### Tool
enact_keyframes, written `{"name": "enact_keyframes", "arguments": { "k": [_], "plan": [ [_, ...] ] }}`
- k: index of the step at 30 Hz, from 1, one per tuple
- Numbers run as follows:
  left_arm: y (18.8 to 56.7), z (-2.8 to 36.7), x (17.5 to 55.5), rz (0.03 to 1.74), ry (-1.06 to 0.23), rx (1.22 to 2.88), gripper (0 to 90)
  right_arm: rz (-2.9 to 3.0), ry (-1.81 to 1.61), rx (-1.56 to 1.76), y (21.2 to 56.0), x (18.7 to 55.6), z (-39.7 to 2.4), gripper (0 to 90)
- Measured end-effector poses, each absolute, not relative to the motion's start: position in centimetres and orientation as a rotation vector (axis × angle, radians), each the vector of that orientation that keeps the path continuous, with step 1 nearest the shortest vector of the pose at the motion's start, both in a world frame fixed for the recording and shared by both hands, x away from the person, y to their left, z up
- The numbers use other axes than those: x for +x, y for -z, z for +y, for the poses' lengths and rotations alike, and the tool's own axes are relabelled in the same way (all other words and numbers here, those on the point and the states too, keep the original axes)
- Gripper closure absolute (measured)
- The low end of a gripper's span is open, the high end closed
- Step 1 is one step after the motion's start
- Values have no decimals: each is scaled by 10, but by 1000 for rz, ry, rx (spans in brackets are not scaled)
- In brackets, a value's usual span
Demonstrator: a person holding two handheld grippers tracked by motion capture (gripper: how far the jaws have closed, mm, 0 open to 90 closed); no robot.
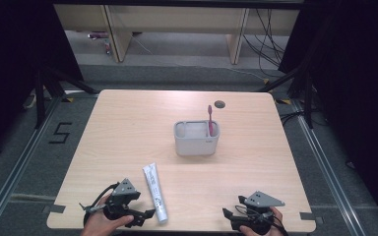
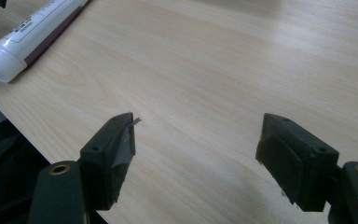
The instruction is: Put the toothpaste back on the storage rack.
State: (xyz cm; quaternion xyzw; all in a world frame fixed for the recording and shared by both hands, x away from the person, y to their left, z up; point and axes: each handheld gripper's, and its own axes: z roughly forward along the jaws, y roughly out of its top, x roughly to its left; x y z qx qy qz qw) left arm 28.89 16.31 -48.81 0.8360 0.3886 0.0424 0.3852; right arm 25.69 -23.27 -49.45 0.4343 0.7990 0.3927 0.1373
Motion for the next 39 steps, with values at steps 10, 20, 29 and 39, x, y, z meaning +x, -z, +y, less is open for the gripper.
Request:
{"name": "enact_keyframes", "arguments": {
  "k": [10, 20, 29, 39],
  "plan": [
    [484, 151, 308, 1032, -140, 2216, 156, 2327, -1145, 1258, 495, 256, -229, 278],
    [477, 140, 329, 1052, -113, 2265, 156, 2340, -1136, 1245, 498, 257, -229, 278],
    [476, 132, 346, 1108, -64, 2322, 156, 2340, -1151, 1266, 498, 255, -228, 279],
    [478, 128, 354, 1125, -64, 2381, 159, 2346, -1149, 1234, 498, 256, -230, 279]
  ]
}}
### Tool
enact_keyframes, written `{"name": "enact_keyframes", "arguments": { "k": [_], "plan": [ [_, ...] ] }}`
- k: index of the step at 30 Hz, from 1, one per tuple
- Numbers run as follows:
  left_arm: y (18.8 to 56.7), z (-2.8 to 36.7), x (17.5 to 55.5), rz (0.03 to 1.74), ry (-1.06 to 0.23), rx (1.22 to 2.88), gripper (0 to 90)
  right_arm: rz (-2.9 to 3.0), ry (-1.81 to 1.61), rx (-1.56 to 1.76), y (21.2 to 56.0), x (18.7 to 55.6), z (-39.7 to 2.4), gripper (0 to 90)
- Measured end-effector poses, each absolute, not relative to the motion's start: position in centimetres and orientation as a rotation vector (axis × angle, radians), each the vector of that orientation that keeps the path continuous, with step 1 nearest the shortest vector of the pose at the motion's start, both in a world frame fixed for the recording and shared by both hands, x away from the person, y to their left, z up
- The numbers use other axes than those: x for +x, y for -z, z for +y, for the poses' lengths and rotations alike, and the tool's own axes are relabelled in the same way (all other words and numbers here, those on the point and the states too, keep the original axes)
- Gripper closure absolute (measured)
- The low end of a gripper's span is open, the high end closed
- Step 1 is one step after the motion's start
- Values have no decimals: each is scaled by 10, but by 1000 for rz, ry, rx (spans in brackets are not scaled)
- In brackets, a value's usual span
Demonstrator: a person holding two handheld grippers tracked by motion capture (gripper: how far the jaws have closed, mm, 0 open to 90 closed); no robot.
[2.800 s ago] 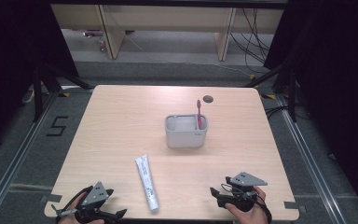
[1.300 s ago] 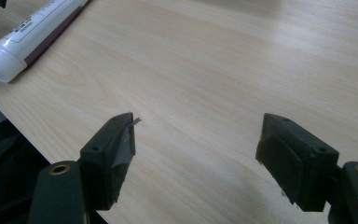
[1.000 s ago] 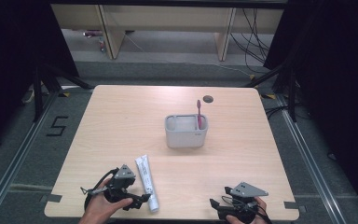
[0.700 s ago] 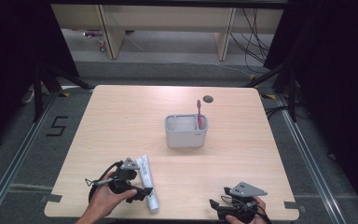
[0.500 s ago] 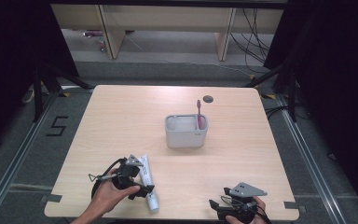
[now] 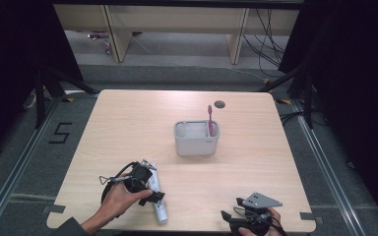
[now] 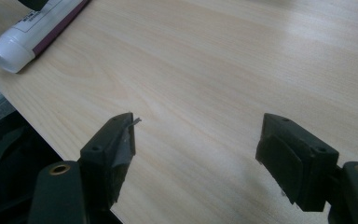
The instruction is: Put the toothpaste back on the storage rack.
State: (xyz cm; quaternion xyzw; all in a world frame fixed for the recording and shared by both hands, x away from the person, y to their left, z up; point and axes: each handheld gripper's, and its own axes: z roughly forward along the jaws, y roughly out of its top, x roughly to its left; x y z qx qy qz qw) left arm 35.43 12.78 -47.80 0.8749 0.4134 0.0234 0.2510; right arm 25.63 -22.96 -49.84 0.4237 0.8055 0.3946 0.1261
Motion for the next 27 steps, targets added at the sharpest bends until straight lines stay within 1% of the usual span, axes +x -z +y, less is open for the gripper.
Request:
{"name": "enact_keyframes", "arguments": {
  "k": [5, 6, 8, 16, 20, 23, 27],
  "plan": [
    [480, 123, 357, 1128, -43, 2386, 159, 2355, -1141, 1252, 498, 255, -229, 279],
    [481, 121, 356, 1120, -51, 2390, 159, 2347, -1145, 1286, 497, 253, -227, 279],
    [482, 119, 356, 1132, -73, 2392, 148, 2357, -1151, 1271, 497, 254, -228, 279],
    [486, 114, 359, 1113, -101, 2428, 156, 2363, -1158, 1204, 496, 254, -228, 279],
    [485, 115, 359, 1088, -124, 2458, 230, 2364, -1164, 1206, 496, 254, -228, 279],
    [485, 114, 358, 1077, -113, 2461, 268, 2354, -1170, 1209, 496, 254, -229, 279],
    [484, 112, 357, 1031, -126, 2490, 359, 2355, -1175, 1209, 496, 254, -229, 284]
  ]
}}
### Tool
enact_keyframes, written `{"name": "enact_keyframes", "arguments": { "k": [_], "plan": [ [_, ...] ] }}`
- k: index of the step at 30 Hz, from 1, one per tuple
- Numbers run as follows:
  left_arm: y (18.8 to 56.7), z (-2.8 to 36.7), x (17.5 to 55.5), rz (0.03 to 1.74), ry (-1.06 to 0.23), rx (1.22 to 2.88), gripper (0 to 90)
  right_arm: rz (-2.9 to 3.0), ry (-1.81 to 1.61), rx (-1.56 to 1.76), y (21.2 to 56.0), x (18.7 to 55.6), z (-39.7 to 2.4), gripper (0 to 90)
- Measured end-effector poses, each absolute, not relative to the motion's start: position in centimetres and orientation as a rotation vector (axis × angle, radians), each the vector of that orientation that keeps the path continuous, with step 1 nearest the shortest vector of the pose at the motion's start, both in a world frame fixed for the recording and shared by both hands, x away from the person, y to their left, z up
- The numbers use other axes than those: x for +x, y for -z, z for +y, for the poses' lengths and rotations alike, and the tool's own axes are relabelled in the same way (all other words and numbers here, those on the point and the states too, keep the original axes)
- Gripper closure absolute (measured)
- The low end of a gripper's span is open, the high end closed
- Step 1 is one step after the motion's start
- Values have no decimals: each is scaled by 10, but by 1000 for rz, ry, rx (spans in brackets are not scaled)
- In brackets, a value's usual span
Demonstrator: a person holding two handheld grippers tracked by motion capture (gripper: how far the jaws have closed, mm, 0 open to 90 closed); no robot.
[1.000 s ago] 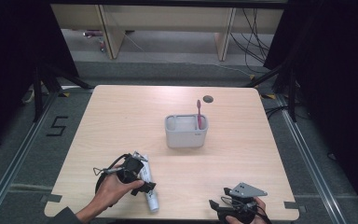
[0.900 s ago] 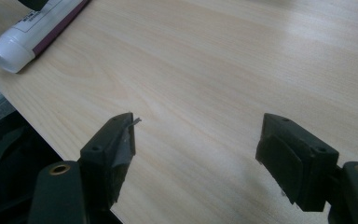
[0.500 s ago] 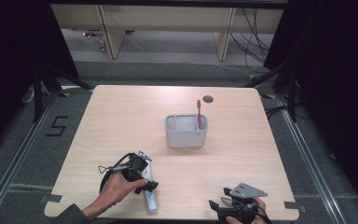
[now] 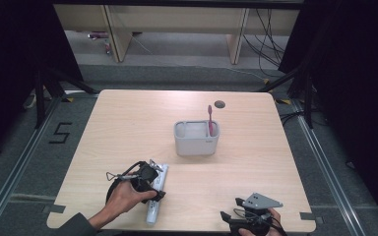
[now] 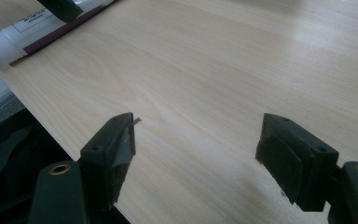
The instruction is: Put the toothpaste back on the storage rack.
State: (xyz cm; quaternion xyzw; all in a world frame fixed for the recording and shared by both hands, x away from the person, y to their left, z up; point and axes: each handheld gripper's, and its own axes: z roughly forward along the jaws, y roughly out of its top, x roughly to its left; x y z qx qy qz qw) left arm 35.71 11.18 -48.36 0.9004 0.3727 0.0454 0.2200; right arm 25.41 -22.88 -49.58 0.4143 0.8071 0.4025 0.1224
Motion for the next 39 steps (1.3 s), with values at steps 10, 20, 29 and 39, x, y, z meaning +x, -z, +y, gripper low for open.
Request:
{"name": "enact_keyframes", "arguments": {
  "k": [10, 20, 29, 39],
  "plan": [
    [485, 110, 356, 957, -114, 2540, 454, 2357, -1175, 1248, 494, 252, -230, 284],
    [481, 104, 356, 825, -141, 2627, 569, 2359, -1168, 1210, 495, 252, -232, 298],
    [481, 96, 360, 812, -109, 2692, 564, 2359, -1167, 1207, 494, 252, -232, 300],
    [481, 89, 370, 804, -33, 2767, 561, 2361, -1183, 1193, 495, 252, -230, 307]
  ]
}}
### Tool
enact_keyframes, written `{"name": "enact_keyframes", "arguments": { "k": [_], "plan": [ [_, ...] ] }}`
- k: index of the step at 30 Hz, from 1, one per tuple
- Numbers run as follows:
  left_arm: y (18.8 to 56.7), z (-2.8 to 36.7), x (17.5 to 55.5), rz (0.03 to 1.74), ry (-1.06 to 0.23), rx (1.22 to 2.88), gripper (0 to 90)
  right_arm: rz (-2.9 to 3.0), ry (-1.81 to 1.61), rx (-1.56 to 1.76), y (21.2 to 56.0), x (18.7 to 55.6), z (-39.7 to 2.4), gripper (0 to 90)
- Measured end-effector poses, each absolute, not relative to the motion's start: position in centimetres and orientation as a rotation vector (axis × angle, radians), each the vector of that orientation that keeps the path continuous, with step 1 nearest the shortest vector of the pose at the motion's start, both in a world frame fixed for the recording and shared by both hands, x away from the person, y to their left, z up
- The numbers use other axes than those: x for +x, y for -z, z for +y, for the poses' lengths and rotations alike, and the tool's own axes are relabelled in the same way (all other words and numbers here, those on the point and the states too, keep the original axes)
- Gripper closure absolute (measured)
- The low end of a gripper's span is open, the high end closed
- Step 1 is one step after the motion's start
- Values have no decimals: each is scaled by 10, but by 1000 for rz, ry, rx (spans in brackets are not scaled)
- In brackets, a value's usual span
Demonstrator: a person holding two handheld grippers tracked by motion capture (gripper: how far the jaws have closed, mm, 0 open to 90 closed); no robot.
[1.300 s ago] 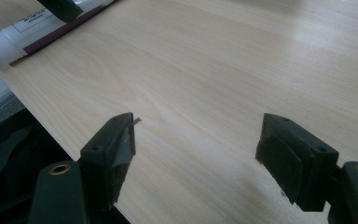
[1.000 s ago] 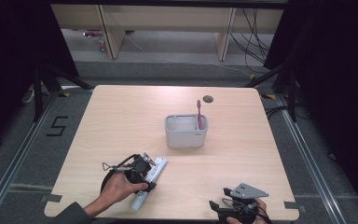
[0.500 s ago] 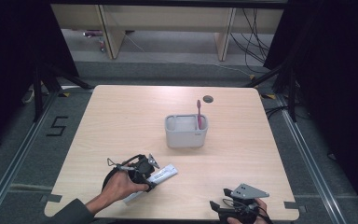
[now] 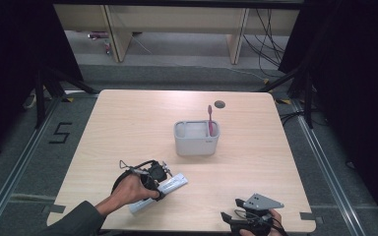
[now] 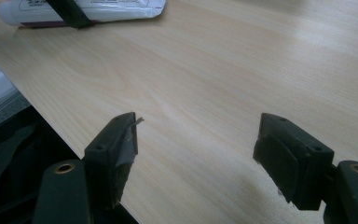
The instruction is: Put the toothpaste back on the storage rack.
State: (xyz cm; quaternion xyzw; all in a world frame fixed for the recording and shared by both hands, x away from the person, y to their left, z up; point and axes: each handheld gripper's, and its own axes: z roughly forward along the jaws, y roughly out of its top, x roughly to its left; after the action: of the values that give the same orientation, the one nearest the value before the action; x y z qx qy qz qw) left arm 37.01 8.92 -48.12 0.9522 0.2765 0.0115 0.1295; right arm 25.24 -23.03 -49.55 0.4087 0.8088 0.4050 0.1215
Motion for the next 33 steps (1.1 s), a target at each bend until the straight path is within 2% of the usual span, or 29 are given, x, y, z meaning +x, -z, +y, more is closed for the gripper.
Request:
{"name": "enact_keyframes", "arguments": {
  "k": [15, 33],
  "plan": [
    [479, 75, 375, 746, -38, 2907, 569, 2390, -1161, 1182, 497, 252, -228, 312],
    [479, 68, 377, 706, -37, 2970, 603, 2395, -1169, 1183, 497, 252, -228, 312]
  ]
}}
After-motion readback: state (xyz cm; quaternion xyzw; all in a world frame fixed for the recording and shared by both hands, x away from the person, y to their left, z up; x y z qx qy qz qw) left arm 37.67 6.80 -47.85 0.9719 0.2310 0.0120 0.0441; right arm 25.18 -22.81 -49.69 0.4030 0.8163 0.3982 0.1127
